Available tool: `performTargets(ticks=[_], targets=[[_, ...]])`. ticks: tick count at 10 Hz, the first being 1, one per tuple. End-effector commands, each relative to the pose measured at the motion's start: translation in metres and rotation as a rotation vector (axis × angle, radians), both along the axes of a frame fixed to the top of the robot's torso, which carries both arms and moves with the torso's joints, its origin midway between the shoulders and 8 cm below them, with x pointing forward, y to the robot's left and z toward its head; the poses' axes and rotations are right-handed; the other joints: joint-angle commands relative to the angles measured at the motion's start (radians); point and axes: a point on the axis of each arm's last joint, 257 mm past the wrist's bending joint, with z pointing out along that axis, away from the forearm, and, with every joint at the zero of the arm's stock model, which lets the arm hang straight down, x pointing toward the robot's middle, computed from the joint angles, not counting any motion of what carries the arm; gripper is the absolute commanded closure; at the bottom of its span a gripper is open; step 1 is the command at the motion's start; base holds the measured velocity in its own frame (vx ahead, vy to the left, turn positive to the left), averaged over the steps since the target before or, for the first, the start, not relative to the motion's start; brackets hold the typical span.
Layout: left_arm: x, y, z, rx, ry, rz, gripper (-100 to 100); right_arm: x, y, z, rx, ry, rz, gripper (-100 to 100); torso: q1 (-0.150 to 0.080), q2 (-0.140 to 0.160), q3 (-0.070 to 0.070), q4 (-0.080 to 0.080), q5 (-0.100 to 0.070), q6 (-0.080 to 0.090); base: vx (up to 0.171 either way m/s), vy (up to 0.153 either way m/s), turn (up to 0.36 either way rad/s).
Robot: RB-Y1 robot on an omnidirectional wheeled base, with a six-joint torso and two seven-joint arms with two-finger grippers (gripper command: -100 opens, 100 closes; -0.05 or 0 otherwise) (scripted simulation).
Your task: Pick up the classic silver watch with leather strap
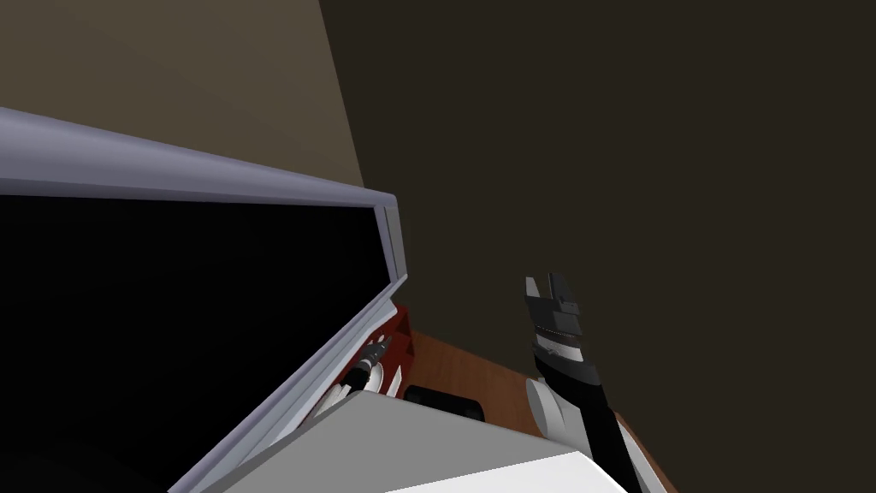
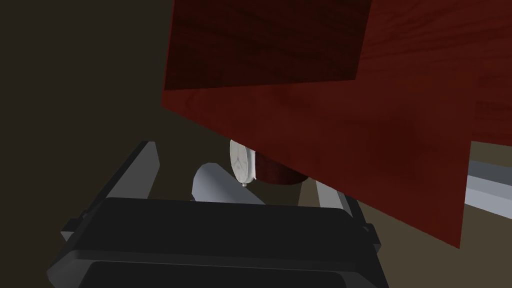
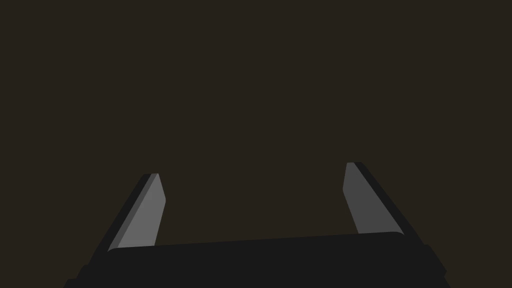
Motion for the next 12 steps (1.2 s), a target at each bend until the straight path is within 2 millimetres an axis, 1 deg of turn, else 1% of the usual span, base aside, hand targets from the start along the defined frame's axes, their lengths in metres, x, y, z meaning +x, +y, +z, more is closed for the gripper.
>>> performTargets(ticks=[1, 2, 3, 4, 5, 6, 7, 8, 9, 11, 12], targets=[[0.015, 0.003, 0.004, 0.004, -0.016, -0.041, -100, 0.0, 0.0, 0.0, 0.0, 0.0, 0.0, 0, 0.0, 0.0, 0.0, 0.0, 0.0, 0.0, 0.012, -0.087, 0.063], [0.006, 0.009, -0.006, -0.012, 0.006, -0.022, -100, 0.0, 0.0, 0.0, 0.0, 0.0, 0.0, 0, -0.002, 0.0, 0.0, 0.0, 0.0, 0.0, 0.006, -0.08, 0.047], [0.003, 0.009, -0.01, -0.014, 0.016, -0.02, -100, 0.0, 0.0, 0.0, 0.0, 0.0, 0.0, 0, -0.001, 0.0, 0.0, 0.0, 0.0, 0.0, 0.002, -0.031, 0.007], [0.022, 0.019, 0.003, 0.003, -0.016, -0.054, -100, 0.0, 0.0, 0.0, 0.0, 0.0, 0.0, 0, 0.001, 0.0, -0.001, -0.002, 0.003, 0.0, -0.009, -0.069, 0.072], [0.01, 0.021, -0.012, -0.015, 0.015, -0.035, -100, 0.0, 0.0, 0.0, 0.0, 0.0, 0.0, 0, 0.0, 0.0, -0.001, -0.002, 0.003, 0.0, 0.002, -0.069, 0.046], [0.032, 0.029, 0.004, 0.007, -0.021, -0.071, -100, 0.0, 0.0, 0.0, 0.0, 0.0, 0.0, 0, 0.0, 0.0, -0.002, -0.003, 0.004, 0.0, -0.003, -0.085, 0.07], [0.023, 0.035, -0.004, -0.009, -0.004, -0.049, -100, 0.0, 0.0, 0.0, 0.0, 0.0, 0.0, 0, -0.001, 0.0, -0.002, -0.003, 0.005, 0.0, -0.004, -0.081, 0.037], [0.016, 0.036, -0.013, -0.014, 0.018, -0.043, -100, 0.0, 0.0, 0.0, 0.0, 0.0, 0.0, 0, -0.001, 0.0, -0.002, -0.003, 0.005, 0.001, 0.006, -0.033, -0.006], [0.038, 0.05, 0.006, 0.012, -0.023, -0.07, -100, 0.0, 0.0, 0.0, 0.0, 0.0, 0.0, 0, 0.002, -0.001, -0.002, -0.004, 0.005, 0.0, 0.005, -0.057, 0.072], [0.022, 0.054, -0.011, -0.007, 0.016, -0.045, -100, 0.0, 0.0, 0.0, 0.0, 0.0, 0.0, 0, 0.001, -0.001, -0.003, -0.004, 0.005, 0.0, 0.006, -0.051, 0.021], [0.04, 0.07, 0.005, 0.018, -0.015, -0.064, -100, 0.0, 0.0, 0.0, 0.0, 0.0, 0.0, 0, 0.003, -0.001, -0.003, -0.004, 0.006, 0.0, 0.003, -0.059, 0.089]])
